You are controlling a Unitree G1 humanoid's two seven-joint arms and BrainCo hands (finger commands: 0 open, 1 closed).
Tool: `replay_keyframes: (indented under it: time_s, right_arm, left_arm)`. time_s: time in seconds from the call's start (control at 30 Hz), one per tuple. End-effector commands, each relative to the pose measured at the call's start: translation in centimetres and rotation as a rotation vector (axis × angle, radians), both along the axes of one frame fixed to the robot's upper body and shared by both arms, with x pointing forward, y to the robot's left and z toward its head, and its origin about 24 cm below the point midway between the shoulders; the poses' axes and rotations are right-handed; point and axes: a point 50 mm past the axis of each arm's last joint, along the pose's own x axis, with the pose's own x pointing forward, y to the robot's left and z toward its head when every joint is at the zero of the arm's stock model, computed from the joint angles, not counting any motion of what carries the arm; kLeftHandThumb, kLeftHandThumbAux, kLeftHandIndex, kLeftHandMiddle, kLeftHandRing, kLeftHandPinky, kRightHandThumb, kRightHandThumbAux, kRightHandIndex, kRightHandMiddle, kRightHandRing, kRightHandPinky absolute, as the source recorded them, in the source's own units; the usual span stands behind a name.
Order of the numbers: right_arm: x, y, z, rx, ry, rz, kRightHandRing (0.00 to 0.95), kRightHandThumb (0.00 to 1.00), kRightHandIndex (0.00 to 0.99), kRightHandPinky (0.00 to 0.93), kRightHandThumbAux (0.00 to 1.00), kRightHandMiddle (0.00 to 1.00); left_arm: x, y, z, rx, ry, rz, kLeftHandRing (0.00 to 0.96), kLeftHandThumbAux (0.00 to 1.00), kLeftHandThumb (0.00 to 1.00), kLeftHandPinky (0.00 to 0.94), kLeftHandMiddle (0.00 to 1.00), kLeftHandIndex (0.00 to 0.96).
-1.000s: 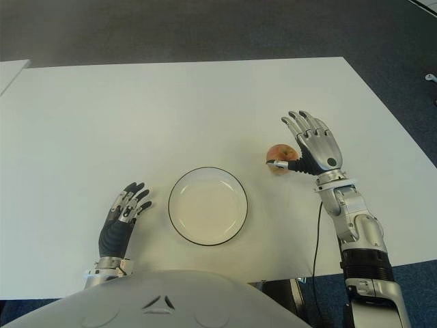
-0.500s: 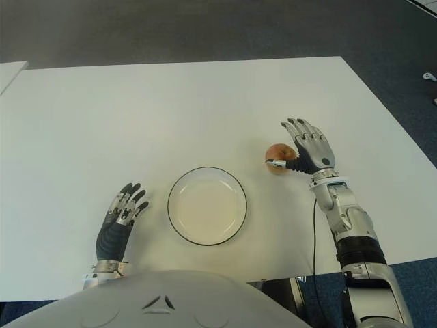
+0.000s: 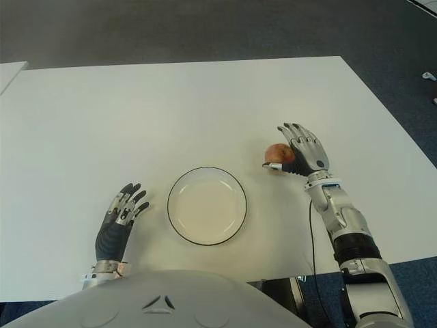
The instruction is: Put the apples into the plate.
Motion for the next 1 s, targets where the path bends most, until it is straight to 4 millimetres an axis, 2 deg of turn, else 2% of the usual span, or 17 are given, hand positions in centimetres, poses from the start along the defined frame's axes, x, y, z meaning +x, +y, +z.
replay_keyframes:
  time_s: [0.03,1.0]
  right_arm:
    - [0.0,0.3,-0.5,0.018,0.01,0.001,0.001,0.344,0.013,0.0,0.364,0.039]
    - [-1.0,2.6,-2.7,0.099,0.041,0.037,0.014,0.252,0.029,0.002,0.325,0.053]
  left_arm:
    - [-0.2,-0.1,-0.1,-0.019,0.016,-0.004,0.166,0.479,0.228,0.242,0.141,0.144]
    - [0.0,-0.3,0.2,-0.031,0.01,-0.009,0.17,0.473,0.236,0.247,0.139,0.14]
